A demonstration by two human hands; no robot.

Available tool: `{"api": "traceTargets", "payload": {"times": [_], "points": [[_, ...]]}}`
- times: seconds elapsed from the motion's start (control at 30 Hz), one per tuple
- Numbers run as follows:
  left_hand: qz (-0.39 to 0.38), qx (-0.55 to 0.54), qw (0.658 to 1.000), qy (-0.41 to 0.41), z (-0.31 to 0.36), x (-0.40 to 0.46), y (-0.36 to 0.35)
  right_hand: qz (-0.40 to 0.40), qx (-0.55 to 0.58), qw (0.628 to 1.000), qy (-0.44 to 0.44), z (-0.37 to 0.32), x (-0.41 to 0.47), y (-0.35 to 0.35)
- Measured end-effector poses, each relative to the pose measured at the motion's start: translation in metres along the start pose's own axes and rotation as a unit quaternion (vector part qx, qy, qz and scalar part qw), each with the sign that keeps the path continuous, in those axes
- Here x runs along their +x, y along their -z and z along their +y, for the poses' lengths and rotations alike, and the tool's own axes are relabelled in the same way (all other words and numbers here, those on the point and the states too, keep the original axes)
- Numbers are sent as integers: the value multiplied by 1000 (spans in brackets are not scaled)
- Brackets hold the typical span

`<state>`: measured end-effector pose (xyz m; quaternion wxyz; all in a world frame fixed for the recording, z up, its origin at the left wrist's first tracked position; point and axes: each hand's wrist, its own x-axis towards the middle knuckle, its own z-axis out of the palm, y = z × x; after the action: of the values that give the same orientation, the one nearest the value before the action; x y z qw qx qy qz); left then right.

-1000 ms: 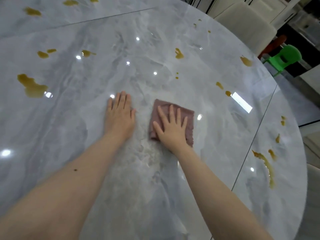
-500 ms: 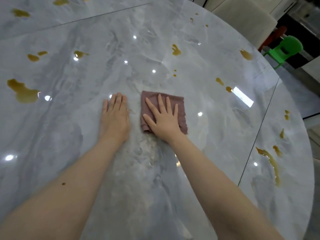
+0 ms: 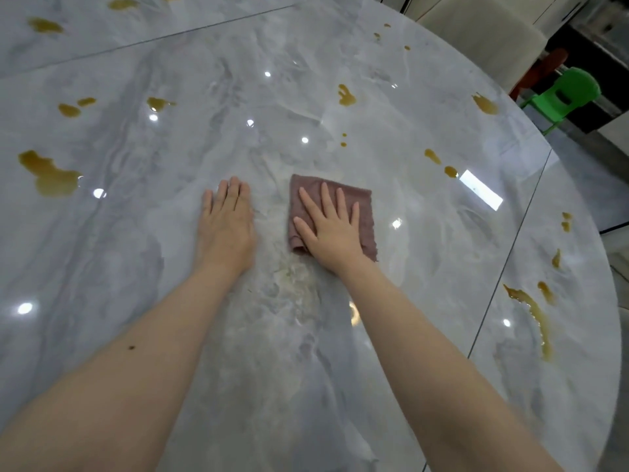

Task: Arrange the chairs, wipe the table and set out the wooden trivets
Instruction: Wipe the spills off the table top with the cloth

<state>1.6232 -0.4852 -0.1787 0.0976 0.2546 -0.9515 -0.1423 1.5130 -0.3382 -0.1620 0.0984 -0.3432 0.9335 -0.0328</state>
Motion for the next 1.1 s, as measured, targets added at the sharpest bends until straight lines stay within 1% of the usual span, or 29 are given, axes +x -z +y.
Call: {"api": "traceTargets", "payload": {"times": [0.07,0.13,0.2,0.23,0.27,0.3,0.37,0.43,0.5,0.53,0.57,0.63,0.7,0.77,0.8,0.83,0.9,0.97,1.0,1.07,1.1], "points": [[4,-7,1000,-5,0,0,0,5,-7,998,62,-15,-29,-6],[8,-6,1000,-9,-1,0,0,-2,-25,988,150,-15,-79,-13],[8,1,1000,-9,-1,0,0,-21,-44,976,214,5,-119,-17],[8,4,1000,-8,0,0,0,-28,-49,973,224,20,-125,-16],[8,6,1000,-7,0,0,0,-28,-54,975,214,35,-122,-14],[8,7,1000,-7,0,0,0,-29,-56,981,183,48,-111,-10],[12,-1,1000,-5,1,0,0,-26,-27,995,91,56,-79,-2],[21,-27,999,-9,1,0,0,-14,-5,1000,17,46,-47,2],[45,-69,996,-14,0,-1,0,-3,-1,1000,-14,21,-32,-2],[58,-96,994,-9,-1,-1,0,1,-3,1000,-6,8,-32,-5],[67,-128,989,3,-2,-1,2,5,-8,1000,17,-4,-42,-10],[69,-174,982,31,-6,-3,9,14,-19,995,97,-21,-79,-18],[64,-159,984,40,-8,-8,16,1,-34,982,185,-19,-127,-25],[49,-130,990,28,-7,-22,21,-28,-49,970,234,5,-161,-26],[41,-123,991,19,-6,-34,23,-36,-54,971,231,21,-166,-22],[30,-112,993,7,-4,-45,23,-38,-57,977,202,37,-162,-19],[12,-73,997,-16,-1,-72,22,-35,-34,994,100,57,-140,-10],[4,-38,999,-16,-1,-96,20,-28,-4,1000,3,53,-110,-3],[0,-26,1000,-10,0,-105,18,-23,3,999,-31,43,-96,-3],[4,-6,1000,5,0,-119,15,-9,8,998,-57,16,-80,-8],[8,1,1000,10,0,-124,14,-3,5,999,-44,1,-81,-12]]}}
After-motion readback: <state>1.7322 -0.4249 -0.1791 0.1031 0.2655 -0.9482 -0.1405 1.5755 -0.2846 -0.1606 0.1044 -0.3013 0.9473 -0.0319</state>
